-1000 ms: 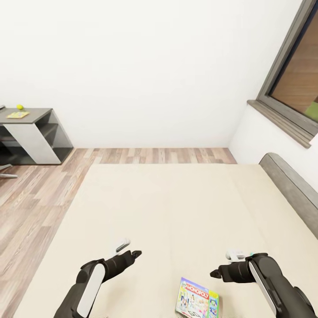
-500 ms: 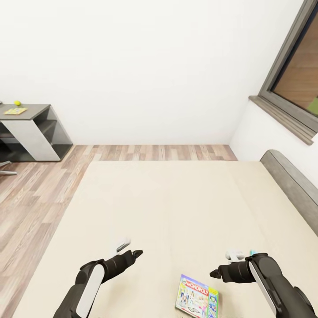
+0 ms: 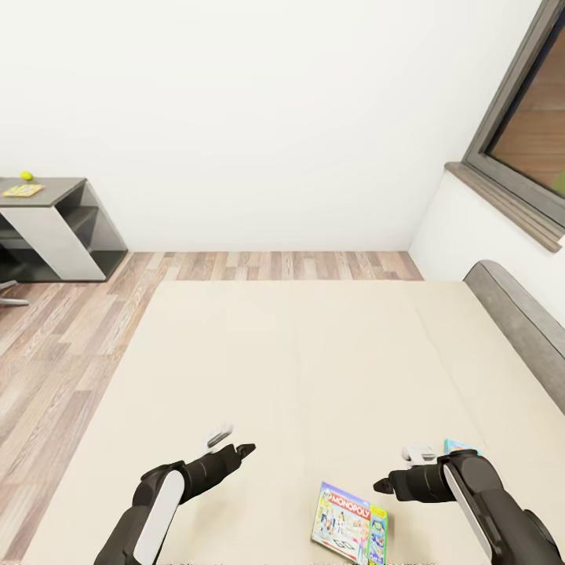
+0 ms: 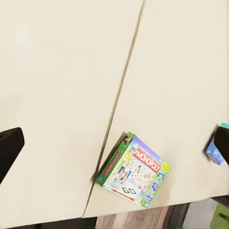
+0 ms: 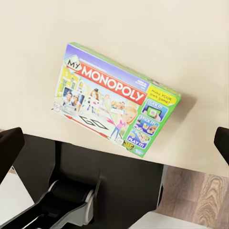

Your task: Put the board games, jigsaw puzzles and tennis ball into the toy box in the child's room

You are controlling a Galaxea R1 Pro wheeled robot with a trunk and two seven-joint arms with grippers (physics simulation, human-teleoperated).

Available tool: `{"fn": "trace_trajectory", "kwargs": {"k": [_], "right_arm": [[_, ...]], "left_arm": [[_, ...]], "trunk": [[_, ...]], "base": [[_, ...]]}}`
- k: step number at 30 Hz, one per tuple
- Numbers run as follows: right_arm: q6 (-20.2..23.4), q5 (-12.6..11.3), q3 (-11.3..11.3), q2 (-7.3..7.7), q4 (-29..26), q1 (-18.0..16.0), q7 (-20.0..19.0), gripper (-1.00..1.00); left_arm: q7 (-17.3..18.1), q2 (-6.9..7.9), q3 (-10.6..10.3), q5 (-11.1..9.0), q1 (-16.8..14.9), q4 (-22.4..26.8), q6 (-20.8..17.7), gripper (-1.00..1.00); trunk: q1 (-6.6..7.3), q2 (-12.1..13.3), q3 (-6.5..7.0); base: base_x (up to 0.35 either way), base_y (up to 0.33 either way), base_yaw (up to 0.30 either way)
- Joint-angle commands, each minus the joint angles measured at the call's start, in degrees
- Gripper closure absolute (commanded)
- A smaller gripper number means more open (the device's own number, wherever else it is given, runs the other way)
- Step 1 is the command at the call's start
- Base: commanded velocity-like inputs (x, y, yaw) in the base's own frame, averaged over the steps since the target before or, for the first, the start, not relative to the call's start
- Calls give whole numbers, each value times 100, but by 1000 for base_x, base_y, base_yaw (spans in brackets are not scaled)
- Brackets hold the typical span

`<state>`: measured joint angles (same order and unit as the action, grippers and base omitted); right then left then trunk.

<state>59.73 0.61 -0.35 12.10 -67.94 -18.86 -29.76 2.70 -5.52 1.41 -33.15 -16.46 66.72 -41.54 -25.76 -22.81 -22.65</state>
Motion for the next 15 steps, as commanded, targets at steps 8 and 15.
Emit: {"fn": "trace_trajectory", "kwargs": {"k": [8, 15], "right_arm": [[27, 3, -12, 2, -3, -3, -20, -100], [27, 2, -15, 3, -1, -3, -21, -100]], "left_arm": [[85, 2, 18, 10, 7, 6, -39, -100], [112, 18, 22, 9, 15, 7, -41, -100]], "trunk": [[-3, -10, -84], [-3, -10, -150]], "base": [[0, 0, 0], [0, 0, 0]]}}
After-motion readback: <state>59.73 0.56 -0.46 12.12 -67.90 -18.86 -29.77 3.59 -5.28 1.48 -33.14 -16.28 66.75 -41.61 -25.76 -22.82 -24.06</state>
